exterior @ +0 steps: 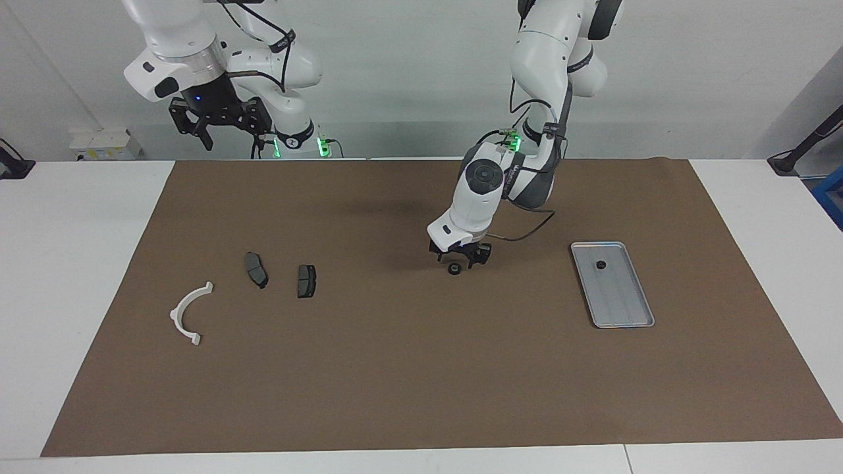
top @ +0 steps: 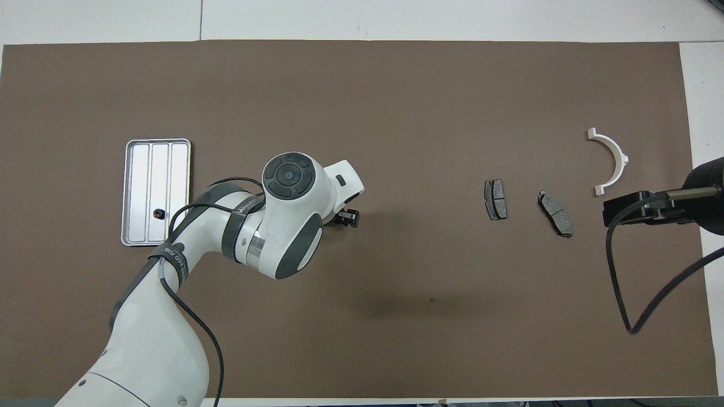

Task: Pick bearing gear from pile to tray

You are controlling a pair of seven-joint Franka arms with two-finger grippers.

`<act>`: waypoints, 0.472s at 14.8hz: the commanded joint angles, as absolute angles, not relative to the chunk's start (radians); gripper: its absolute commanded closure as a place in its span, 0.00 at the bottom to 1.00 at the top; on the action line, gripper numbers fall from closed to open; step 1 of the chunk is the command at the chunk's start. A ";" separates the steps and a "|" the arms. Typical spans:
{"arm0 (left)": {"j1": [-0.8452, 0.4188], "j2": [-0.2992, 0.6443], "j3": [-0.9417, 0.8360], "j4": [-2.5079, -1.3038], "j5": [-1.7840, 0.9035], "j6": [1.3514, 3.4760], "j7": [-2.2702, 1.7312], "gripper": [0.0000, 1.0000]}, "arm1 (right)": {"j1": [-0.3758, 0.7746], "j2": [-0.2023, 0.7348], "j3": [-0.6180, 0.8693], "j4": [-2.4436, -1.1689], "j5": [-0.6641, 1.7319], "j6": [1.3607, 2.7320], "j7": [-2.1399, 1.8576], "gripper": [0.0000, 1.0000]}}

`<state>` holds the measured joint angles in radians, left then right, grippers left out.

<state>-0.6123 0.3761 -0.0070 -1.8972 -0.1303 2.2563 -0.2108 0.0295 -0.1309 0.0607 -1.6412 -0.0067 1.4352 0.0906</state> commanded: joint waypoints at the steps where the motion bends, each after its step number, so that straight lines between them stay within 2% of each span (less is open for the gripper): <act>1: -0.624 0.342 0.006 -1.939 -0.110 2.301 -0.222 0.16 | 0.029 -0.124 0.057 -1.627 0.023 1.420 0.104 0.00; 4: -0.620 0.341 0.006 -1.960 -0.110 2.332 -0.222 0.21 | 0.034 -0.124 0.057 -1.638 0.023 1.449 0.100 0.00; 7: -0.621 0.341 0.006 -1.963 -0.110 2.336 -0.222 0.21 | 0.037 -0.123 0.055 -1.644 0.023 1.546 0.103 0.00</act>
